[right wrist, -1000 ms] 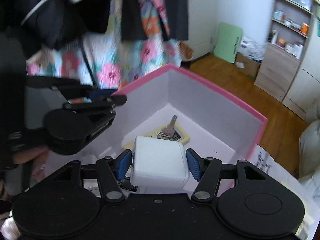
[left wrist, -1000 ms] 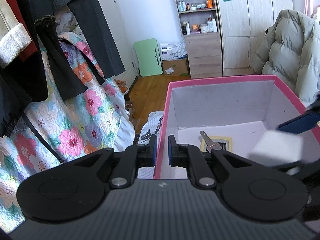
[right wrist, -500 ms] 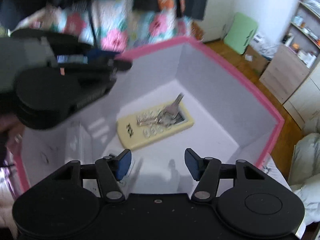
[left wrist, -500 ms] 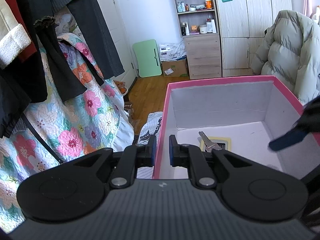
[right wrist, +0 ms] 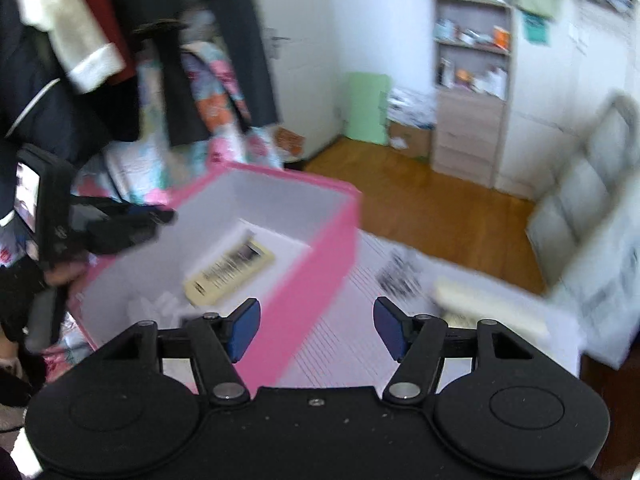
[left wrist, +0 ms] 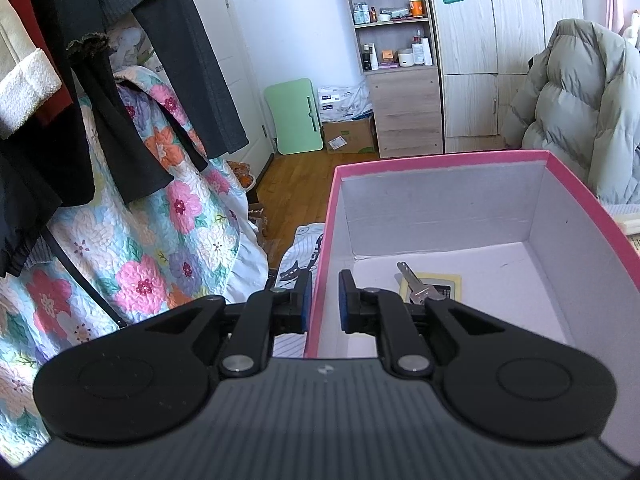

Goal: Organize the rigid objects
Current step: 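Move the right tool back and grasp the flat white power bank, then carry the white power bank into the pink box and open the right tool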

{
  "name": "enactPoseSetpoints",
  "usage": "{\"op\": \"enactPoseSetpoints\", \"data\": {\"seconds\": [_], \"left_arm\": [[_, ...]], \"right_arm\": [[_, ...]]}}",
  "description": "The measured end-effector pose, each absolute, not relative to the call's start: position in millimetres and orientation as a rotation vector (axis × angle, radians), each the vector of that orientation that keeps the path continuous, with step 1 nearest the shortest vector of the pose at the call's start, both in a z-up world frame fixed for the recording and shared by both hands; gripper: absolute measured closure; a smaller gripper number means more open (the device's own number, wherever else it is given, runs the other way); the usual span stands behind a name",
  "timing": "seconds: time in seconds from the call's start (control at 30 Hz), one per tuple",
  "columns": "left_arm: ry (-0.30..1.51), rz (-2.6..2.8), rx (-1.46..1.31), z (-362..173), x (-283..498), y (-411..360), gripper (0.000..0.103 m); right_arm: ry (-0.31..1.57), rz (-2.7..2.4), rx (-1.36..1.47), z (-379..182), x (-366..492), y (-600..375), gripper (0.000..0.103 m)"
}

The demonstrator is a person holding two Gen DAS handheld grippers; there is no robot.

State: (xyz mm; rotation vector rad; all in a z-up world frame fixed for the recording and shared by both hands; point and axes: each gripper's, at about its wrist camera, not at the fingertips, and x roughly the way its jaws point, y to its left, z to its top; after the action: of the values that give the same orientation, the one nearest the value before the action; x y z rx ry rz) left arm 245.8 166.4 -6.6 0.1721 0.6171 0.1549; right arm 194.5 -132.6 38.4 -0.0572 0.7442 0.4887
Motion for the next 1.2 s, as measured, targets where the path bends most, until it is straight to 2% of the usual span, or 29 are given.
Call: {"op": "enactPoseSetpoints", "data": {"seconds": [0.23, 0.47, 0.57, 0.63, 0.67, 0.87, 0.93, 1.0, 1.03, 1.07, 1.2], "left_arm": [[0.611, 0.161, 0.177, -5.7, 243.6, 168.0, 0.092], [0.625, 0.158, 0.180, -5.3, 242.4, 167.5, 0.092], [0.619, 0.156, 0.176, -3.7, 244.8, 166.3, 0.092], [0.620, 0.157, 0.176, -3.7, 245.2, 165.8, 0.092], [0.621, 0.156, 0.176, -3.6, 245.2, 165.6, 0.092], [0.618, 0.153, 0.174, -3.4, 245.7, 164.8, 0.092], [0.618, 0.153, 0.172, -3.6, 245.4, 164.7, 0.092], [0.619, 0.155, 0.175, -3.6, 245.6, 164.3, 0.092], [0.619, 0.154, 0.172, -3.3, 245.6, 164.6, 0.092], [0.619, 0.154, 0.171, -2.9, 245.4, 164.4, 0.092], [0.620, 0.155, 0.175, -2.7, 244.7, 165.5, 0.092]], "right_arm": [[0.840, 0.302, 0.174, -46.6, 168.7, -156.8, 0.035], [0.854, 0.235, 0.157, -87.1, 188.2, -134.8, 0.035], [0.820, 0.225, 0.071, -89.3, 198.1, -128.2, 0.038], [0.802, 0.219, -0.022, -90.0, 202.8, -118.1, 0.052], [0.788, 0.219, -0.052, -90.1, 202.8, -116.2, 0.056], [0.788, 0.237, -0.022, -87.4, 200.9, -126.0, 0.055], [0.798, 0.237, -0.051, -86.9, 202.7, -119.4, 0.045], [0.794, 0.236, -0.053, -88.4, 206.2, -114.3, 0.045], [0.791, 0.238, -0.050, -89.2, 208.1, -113.8, 0.048], [0.783, 0.237, -0.053, -89.5, 208.6, -113.6, 0.058], [0.760, 0.248, -0.071, -85.8, 204.8, -114.2, 0.059]]}}
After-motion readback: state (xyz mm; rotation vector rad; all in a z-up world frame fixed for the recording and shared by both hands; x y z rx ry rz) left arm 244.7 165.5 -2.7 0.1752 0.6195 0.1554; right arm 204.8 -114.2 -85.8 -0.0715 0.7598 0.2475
